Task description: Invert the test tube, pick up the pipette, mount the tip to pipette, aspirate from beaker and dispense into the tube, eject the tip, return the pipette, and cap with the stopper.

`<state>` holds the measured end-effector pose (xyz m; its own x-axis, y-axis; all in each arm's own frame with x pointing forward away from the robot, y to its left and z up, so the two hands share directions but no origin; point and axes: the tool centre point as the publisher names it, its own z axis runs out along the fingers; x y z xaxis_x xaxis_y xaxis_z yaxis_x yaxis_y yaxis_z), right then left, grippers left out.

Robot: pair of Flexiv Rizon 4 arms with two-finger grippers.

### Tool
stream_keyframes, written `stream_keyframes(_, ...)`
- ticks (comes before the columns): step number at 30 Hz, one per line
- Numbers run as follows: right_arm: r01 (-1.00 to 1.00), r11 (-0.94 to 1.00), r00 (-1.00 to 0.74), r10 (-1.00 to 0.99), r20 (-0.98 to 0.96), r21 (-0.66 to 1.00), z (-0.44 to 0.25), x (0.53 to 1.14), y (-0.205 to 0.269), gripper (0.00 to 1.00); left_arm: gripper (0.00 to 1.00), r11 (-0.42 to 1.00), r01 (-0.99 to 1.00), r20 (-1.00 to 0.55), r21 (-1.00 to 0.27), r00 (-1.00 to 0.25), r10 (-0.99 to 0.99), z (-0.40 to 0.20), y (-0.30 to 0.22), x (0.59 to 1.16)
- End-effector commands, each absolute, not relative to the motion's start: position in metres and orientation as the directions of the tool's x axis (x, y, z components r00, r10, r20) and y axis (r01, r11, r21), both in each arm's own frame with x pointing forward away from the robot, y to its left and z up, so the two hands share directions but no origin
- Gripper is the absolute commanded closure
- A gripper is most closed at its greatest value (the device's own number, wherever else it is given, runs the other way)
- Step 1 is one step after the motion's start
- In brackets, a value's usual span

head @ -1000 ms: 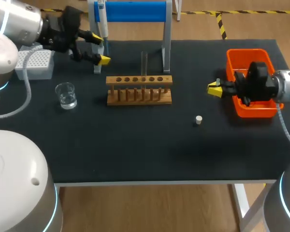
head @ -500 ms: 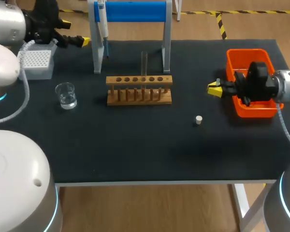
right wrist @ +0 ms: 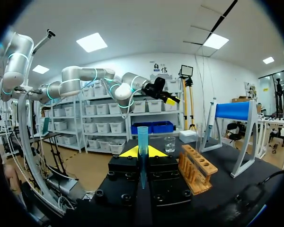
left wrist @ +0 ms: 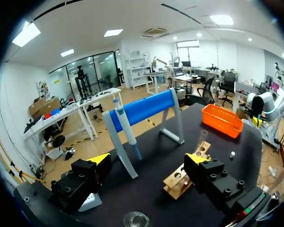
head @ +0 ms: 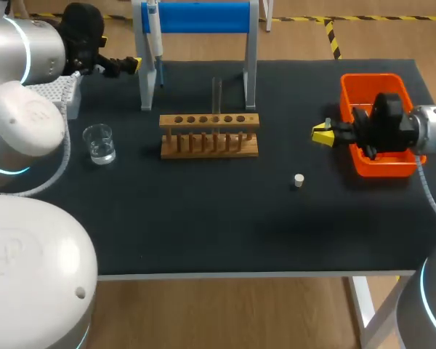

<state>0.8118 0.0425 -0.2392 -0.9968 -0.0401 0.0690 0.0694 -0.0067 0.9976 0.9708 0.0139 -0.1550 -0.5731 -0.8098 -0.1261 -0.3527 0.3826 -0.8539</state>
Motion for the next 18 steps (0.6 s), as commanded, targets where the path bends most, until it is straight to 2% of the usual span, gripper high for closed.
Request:
stream_keyframes(1, 0.069, -0.004, -0.997, -0.039, 0.069, 0.998, -0.238, 0.811, 0.042, 1.00, 0.00, 0.369, -0.363, -0.131, -0.856, -0.538, -0.833, -0.161, 0.010, 0.984)
stream_keyframes(18, 0.069, -0.004, -0.997, -0.039, 0.069, 0.998, -0.238, 0.811, 0.042, 1.00, 0.00, 0.213, -0.340, -0.088, -0.916, -0.347, -0.934, -0.170, 0.008, 1.037)
